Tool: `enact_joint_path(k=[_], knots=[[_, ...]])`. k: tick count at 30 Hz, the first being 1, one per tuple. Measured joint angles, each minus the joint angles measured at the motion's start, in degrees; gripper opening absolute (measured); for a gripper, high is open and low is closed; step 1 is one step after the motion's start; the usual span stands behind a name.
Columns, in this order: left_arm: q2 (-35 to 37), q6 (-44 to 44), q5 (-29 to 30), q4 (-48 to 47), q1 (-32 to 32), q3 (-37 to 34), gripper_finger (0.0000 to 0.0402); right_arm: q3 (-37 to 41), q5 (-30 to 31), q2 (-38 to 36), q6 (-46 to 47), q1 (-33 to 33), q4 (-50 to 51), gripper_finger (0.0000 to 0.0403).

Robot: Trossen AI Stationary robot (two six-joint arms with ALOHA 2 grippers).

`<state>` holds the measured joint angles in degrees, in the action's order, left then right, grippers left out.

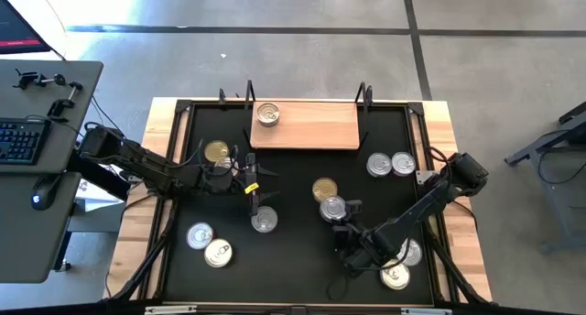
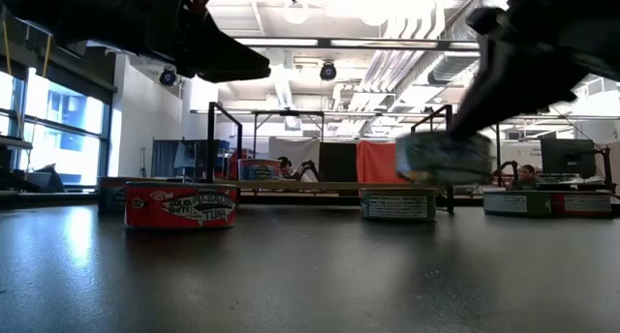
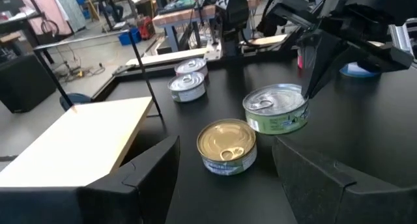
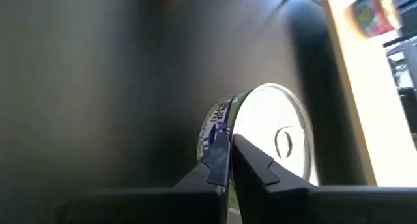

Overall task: Stack canned seafood by type on shelf
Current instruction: Put the center green canned tuna on the shelf

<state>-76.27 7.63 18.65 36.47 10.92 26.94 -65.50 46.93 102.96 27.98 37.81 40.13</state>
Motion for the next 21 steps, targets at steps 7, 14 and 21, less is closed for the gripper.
enact_joint_path(k=[7, 14, 21], knots=[[0.0, 0.47, 0.0, -0.15, 0.0, 0.02, 0.0236, -0.34, 4.79, -0.09, -3.93, -4.95, -3.85, 0.0], [0.0, 0.51, 0.0, -0.11, 0.0, 0.01, 0.0236, -0.34, 9.01, -0.09, -16.06, -14.85, -11.17, 0.0], [0.0, -0.29, 0.07, -0.13, 0.3, 0.0, 0.0236, -0.34, 3.0, -0.13, -35.94, -29.49, -25.87, 0.0]])
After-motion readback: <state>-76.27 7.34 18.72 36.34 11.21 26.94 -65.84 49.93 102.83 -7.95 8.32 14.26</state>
